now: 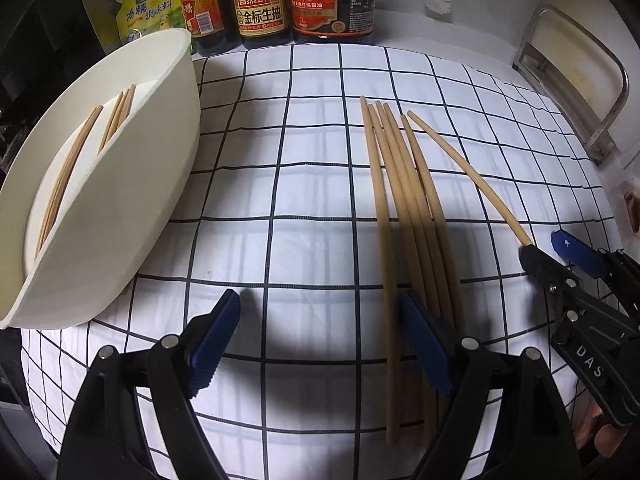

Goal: Organize utensils
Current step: 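Push one chopstick away from the bundle with the right tool, then close the left tool on one chopstick while the right tool grasps the separated one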

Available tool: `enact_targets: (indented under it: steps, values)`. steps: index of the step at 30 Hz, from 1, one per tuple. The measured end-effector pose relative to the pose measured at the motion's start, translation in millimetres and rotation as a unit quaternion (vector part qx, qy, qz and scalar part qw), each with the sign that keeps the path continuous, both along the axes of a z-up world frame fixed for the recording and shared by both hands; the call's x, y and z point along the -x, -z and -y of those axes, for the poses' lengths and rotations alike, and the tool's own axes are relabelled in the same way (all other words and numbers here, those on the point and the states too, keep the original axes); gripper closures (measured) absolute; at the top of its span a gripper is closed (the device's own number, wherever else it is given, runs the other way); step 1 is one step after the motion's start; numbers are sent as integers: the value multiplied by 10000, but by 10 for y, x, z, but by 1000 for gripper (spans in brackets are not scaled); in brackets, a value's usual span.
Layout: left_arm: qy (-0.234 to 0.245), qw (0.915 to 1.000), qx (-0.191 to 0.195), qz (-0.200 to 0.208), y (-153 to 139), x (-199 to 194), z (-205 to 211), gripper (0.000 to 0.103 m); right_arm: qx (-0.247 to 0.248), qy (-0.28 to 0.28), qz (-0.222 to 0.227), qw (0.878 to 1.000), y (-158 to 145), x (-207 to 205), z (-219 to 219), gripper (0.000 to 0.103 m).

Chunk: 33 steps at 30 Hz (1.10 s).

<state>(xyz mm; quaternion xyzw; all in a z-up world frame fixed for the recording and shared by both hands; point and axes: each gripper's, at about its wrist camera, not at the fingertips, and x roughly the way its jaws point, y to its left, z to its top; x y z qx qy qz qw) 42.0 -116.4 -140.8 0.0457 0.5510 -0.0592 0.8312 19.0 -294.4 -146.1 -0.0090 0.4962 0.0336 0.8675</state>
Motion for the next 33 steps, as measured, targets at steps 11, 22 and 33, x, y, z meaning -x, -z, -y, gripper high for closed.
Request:
enact_targets:
  steps: [11, 22, 33]
  values:
    - [111, 9999, 49, 61, -43, -65, 102, 49, 74, -206, 98, 9997, 17, -79, -74, 61]
    - [301, 9991, 296, 11, -68, -83, 126, 96, 18, -593, -35, 9982, -10, -88, -256, 96]
    - [347, 9974, 638, -12, -395, -45, -14, 96, -513, -112, -3, 9986, -376, -39, -231, 96]
